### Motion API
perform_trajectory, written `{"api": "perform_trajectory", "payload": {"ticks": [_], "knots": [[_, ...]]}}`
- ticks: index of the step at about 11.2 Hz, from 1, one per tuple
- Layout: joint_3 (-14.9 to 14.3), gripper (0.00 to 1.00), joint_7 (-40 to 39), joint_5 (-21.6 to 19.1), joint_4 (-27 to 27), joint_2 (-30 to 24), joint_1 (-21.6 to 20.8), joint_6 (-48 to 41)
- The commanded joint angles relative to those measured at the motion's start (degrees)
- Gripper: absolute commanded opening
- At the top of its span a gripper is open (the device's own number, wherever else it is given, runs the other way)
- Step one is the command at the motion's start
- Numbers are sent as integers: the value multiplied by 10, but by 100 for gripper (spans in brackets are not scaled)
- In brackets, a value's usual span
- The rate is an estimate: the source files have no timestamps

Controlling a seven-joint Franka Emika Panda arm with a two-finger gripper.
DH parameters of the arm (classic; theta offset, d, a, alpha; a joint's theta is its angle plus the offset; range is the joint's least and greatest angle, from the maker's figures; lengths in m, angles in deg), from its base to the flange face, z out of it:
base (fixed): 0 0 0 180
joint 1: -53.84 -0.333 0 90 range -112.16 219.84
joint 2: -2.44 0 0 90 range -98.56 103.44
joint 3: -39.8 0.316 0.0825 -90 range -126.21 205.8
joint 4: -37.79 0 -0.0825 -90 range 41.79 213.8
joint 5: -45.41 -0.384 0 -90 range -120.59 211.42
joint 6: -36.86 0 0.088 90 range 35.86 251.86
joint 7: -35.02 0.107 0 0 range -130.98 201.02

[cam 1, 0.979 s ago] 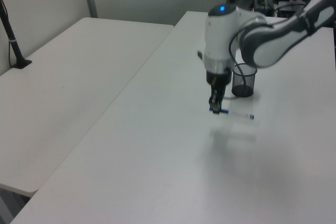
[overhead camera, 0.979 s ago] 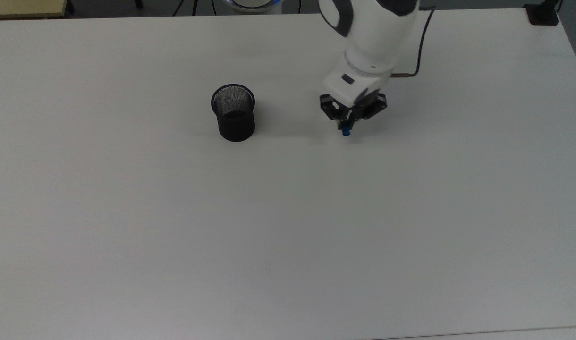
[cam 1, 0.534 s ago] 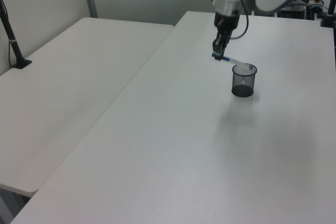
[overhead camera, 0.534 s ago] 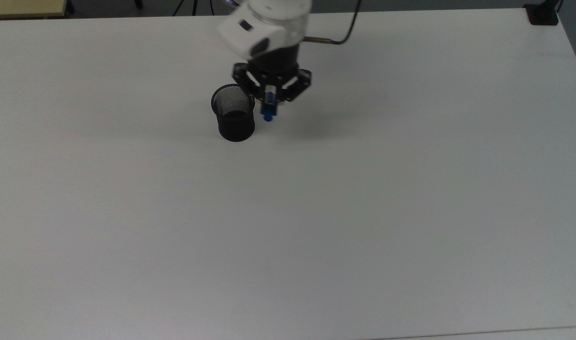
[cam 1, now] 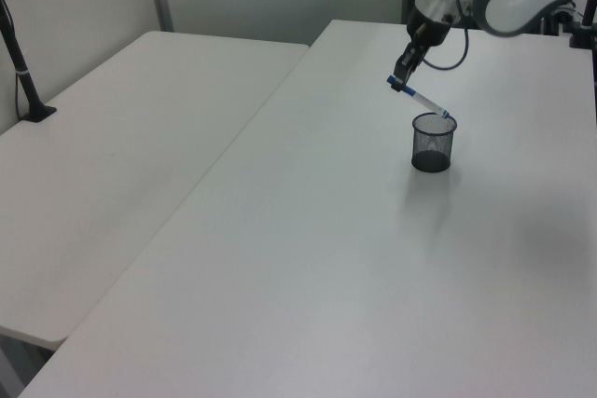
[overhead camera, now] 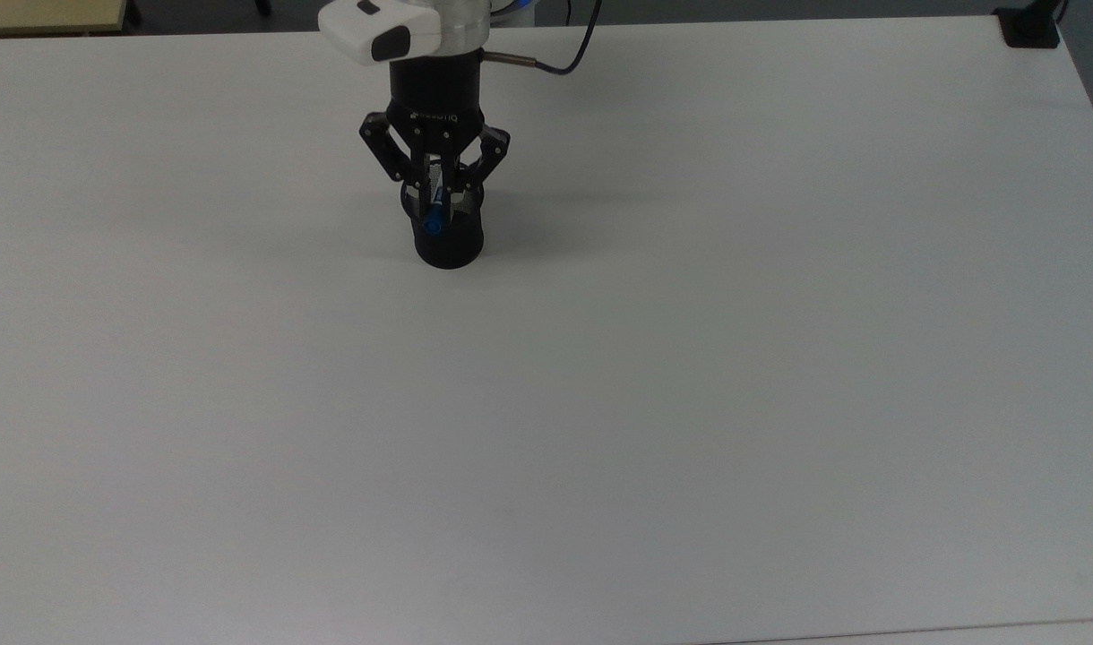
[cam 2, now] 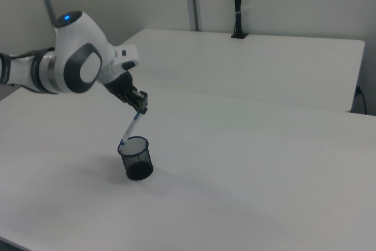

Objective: Insert the marker
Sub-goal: 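Carry the marker over the black mesh cup and lower it in, then open the gripper to release the marker into the cup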

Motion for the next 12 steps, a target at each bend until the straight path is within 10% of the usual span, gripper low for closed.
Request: {"api": "perform_trajectory", "payload": {"ticks": [1,5,7,8,12], "knots": [[3,10,-5,6,33,-9,11,49],[3,19,-4,35,46,8,11,52],[3,59,-3,35,45,6,13,50],[3,99,3,33,44,2,13,46],[7,100,35,30,-25,1,4,-46]]}}
